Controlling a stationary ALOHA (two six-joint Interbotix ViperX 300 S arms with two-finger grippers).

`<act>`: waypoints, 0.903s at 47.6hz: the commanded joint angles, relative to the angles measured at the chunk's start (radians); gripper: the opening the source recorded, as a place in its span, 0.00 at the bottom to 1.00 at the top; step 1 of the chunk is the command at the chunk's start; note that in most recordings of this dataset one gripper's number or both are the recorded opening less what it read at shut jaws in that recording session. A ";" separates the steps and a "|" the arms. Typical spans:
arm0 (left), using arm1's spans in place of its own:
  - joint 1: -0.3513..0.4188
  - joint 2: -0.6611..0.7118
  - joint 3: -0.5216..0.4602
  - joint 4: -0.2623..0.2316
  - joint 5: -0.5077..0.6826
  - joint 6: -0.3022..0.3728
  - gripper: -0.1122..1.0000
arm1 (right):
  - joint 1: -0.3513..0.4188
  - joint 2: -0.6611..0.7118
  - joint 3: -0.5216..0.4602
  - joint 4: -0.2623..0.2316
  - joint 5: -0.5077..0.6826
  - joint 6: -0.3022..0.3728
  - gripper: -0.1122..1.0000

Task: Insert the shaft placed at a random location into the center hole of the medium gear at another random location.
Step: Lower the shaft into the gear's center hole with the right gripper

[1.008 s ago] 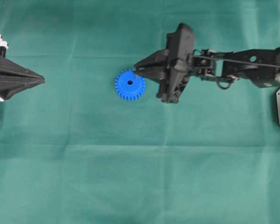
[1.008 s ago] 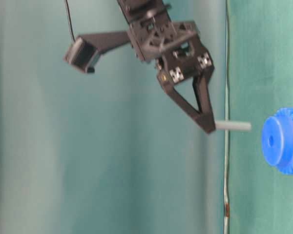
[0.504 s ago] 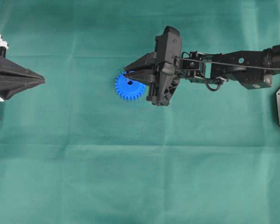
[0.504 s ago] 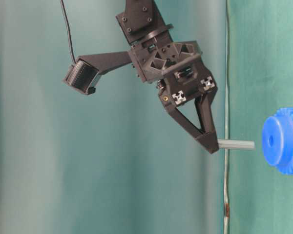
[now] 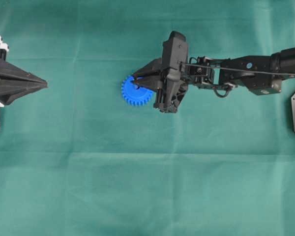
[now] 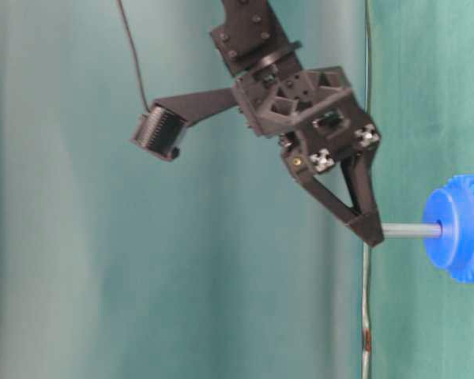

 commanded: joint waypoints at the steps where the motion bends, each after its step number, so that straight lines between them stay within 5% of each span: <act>1: -0.002 0.009 -0.023 0.003 -0.006 -0.002 0.10 | 0.003 -0.003 -0.018 0.006 -0.005 0.009 0.21; 43: -0.002 0.009 -0.021 0.002 -0.002 -0.002 0.10 | 0.003 0.052 -0.020 0.009 -0.028 0.011 0.21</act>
